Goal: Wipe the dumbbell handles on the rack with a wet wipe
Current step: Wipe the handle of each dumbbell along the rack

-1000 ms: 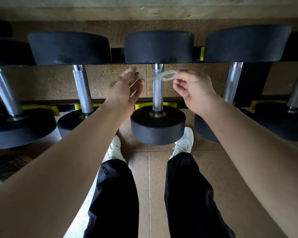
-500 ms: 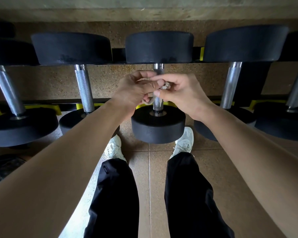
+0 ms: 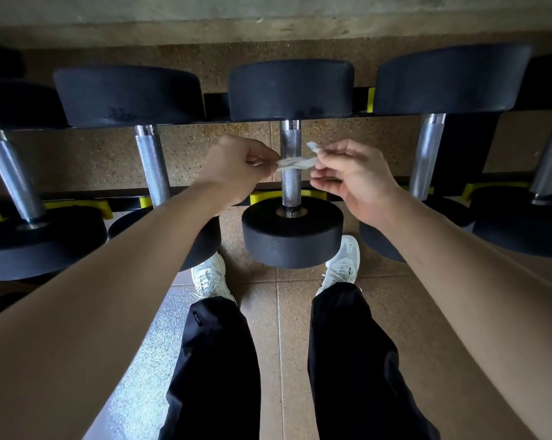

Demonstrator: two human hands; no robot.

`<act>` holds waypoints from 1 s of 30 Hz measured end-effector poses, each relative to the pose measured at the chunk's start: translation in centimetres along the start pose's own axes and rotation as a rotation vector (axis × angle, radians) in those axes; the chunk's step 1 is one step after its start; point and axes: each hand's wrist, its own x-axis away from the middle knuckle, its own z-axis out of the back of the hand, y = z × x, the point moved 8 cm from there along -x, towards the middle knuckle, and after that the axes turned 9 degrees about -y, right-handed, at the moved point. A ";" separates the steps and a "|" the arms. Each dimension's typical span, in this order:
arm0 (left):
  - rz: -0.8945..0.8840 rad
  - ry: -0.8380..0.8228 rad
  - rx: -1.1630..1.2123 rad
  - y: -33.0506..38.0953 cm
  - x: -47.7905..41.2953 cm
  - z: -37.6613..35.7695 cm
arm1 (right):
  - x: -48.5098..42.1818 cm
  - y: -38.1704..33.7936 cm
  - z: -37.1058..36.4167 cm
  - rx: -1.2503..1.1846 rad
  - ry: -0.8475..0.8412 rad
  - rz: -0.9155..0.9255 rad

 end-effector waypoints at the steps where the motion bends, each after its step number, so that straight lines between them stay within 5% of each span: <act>1: -0.010 0.014 -0.035 0.2 0.0 0.0 | -0.2 0.2 0.3 -0.004 0.038 -0.012; 7: -0.035 0.047 -0.033 0.2 -0.1 -0.5 | 0.1 -1.0 0.8 0.790 0.201 0.125; 12: -0.022 0.069 0.269 -0.1 0.2 0.0 | 1.6 -0.8 -3.0 1.096 0.131 0.449; 17: -0.036 0.013 0.433 0.8 1.2 -0.3 | 1.8 -0.4 -4.9 1.414 0.149 0.569; 22: -0.026 -0.064 0.534 0.8 1.6 -0.1 | 1.0 -0.6 -5.3 1.515 0.112 0.650; 26: -0.025 -0.048 0.586 0.5 1.6 0.5 | 1.1 -1.1 -4.7 1.365 0.053 0.762; 30: -0.060 0.019 0.288 -0.3 1.1 1.5 | 1.6 -1.5 -3.1 1.358 0.066 0.764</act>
